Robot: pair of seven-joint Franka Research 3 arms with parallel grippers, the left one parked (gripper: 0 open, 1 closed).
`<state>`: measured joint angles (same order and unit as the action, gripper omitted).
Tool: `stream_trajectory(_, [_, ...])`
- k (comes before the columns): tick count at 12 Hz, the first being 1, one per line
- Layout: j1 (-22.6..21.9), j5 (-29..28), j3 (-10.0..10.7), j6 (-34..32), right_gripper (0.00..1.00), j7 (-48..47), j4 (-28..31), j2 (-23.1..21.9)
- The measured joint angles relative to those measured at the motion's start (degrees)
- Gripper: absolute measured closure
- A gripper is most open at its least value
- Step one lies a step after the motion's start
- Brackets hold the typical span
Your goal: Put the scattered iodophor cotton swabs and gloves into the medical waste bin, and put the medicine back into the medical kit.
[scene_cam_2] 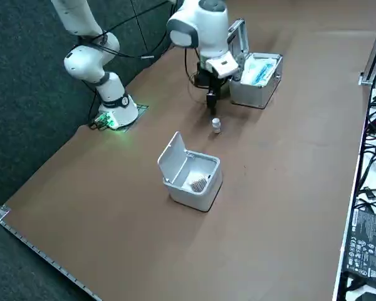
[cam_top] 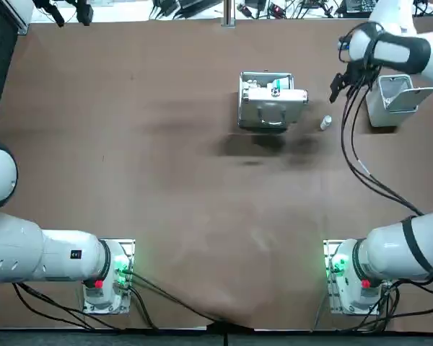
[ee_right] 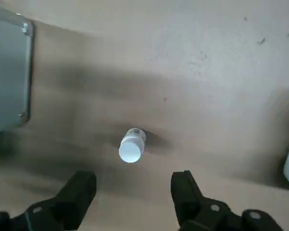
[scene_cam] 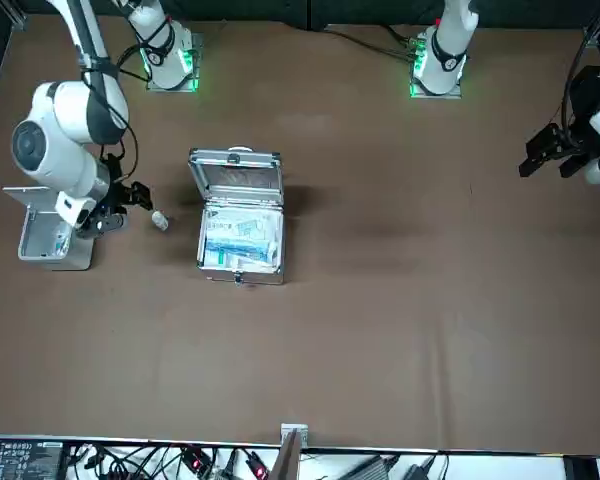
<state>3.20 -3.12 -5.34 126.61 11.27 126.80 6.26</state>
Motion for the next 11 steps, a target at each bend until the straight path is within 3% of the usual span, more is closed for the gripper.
stream_trajectory(6, [-2.3, 0.0, -0.1, 15.6, 0.04, -6.4, 9.6, 1.0])
stream_trajectory(11, [-2.8, 0.0, -0.1, 19.9, 0.11, -7.0, 9.7, 5.1])
